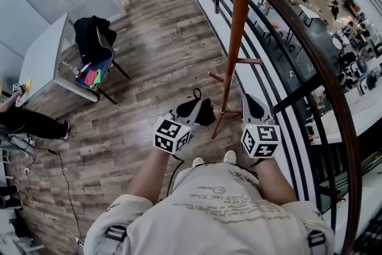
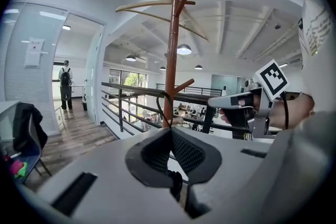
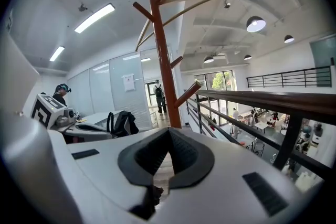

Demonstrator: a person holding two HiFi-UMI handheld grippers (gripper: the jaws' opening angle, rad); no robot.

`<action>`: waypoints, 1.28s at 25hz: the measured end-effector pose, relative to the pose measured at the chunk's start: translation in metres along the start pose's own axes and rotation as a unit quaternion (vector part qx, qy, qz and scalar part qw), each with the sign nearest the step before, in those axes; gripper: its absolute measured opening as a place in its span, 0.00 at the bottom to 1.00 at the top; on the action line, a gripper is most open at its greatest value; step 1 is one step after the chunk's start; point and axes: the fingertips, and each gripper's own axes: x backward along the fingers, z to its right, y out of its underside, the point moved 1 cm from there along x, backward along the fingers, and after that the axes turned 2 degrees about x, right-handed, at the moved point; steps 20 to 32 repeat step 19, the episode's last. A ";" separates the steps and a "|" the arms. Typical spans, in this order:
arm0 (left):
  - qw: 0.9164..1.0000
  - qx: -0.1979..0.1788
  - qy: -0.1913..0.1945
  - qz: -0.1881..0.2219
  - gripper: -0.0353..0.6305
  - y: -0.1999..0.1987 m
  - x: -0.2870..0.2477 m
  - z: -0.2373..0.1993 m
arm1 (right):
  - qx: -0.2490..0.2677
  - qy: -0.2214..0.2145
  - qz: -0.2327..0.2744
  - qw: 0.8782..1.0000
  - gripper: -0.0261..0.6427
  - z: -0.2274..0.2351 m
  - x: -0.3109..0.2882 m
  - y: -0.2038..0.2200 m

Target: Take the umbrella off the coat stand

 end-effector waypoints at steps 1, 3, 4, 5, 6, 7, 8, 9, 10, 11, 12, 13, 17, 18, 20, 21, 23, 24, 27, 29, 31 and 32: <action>1.000 0.001 -0.004 0.001 0.06 -0.001 0.001 -0.002 | 0.000 -0.004 0.000 1.000 0.04 -0.001 -0.001 -0.001; 1.000 0.003 -0.011 0.001 0.06 -0.001 0.004 -0.005 | 0.000 -0.010 0.000 1.000 0.04 -0.003 -0.001 -0.003; 1.000 0.004 -0.014 0.001 0.06 -0.001 0.004 -0.007 | 0.000 -0.012 0.000 1.000 0.04 -0.003 -0.001 -0.003; 1.000 0.005 -0.016 0.001 0.06 -0.001 0.004 -0.008 | 0.000 -0.014 0.001 1.000 0.04 -0.003 -0.001 -0.003; 1.000 0.005 -0.019 0.001 0.06 -0.001 0.004 -0.010 | 0.000 -0.015 0.002 1.000 0.04 -0.003 -0.001 -0.003; 1.000 0.006 -0.022 0.002 0.06 -0.002 0.004 -0.011 | 0.001 -0.016 0.002 1.000 0.04 -0.002 -0.002 -0.003; 1.000 0.007 -0.023 0.003 0.06 -0.002 0.004 -0.012 | 0.001 -0.017 0.002 1.000 0.04 -0.001 -0.002 -0.003; 1.000 0.009 -0.025 0.004 0.06 -0.002 0.004 -0.013 | 0.002 -0.018 0.002 1.000 0.04 -0.001 -0.002 -0.003; 1.000 0.010 -0.026 0.003 0.06 -0.002 0.005 -0.014 | 0.002 -0.018 0.001 1.000 0.04 -0.001 -0.002 -0.003; 1.000 0.011 -0.027 0.003 0.06 -0.001 0.005 -0.014 | 0.003 -0.019 0.001 1.000 0.04 -0.001 -0.002 -0.003; 1.000 0.012 -0.027 0.002 0.06 -0.001 0.005 -0.014 | 0.003 -0.020 0.001 1.000 0.04 -0.001 -0.002 -0.004; 1.000 0.012 -0.027 0.002 0.06 -0.001 0.005 -0.014 | 0.004 -0.021 0.001 1.000 0.04 -0.002 -0.002 -0.004; 1.000 0.012 -0.026 0.004 0.06 -0.004 0.005 -0.013 | 0.005 -0.022 0.000 1.000 0.04 -0.001 -0.001 -0.007; 1.000 0.012 -0.026 0.004 0.06 -0.005 0.004 -0.013 | 0.005 -0.022 0.000 1.000 0.04 0.000 -0.001 -0.007; 1.000 0.013 -0.026 0.004 0.06 -0.005 0.004 -0.013 | 0.005 -0.022 -0.001 1.000 0.04 0.000 -0.001 -0.008; 1.000 0.013 -0.026 0.004 0.06 -0.005 0.004 -0.013 | 0.005 -0.022 -0.001 1.000 0.04 0.000 -0.001 -0.008; 1.000 0.013 -0.026 0.004 0.06 -0.005 0.004 -0.013 | 0.005 -0.022 -0.001 1.000 0.04 0.000 -0.001 -0.008; 1.000 0.013 -0.026 0.004 0.06 -0.005 0.004 -0.013 | 0.005 -0.022 -0.001 1.000 0.04 0.000 -0.001 -0.008; 1.000 0.013 -0.026 0.004 0.06 -0.005 0.004 -0.013 | 0.005 -0.022 -0.001 1.000 0.04 0.000 -0.001 -0.008; 1.000 0.013 -0.026 0.004 0.06 -0.005 0.004 -0.013 | 0.005 -0.022 -0.001 1.000 0.04 0.000 -0.001 -0.008; 1.000 0.013 -0.026 0.004 0.06 -0.005 0.004 -0.013 | 0.005 -0.022 -0.001 1.000 0.04 0.000 -0.001 -0.008; 1.000 0.013 -0.026 0.004 0.06 -0.005 0.004 -0.013 | 0.005 -0.022 -0.001 1.000 0.04 0.000 -0.001 -0.008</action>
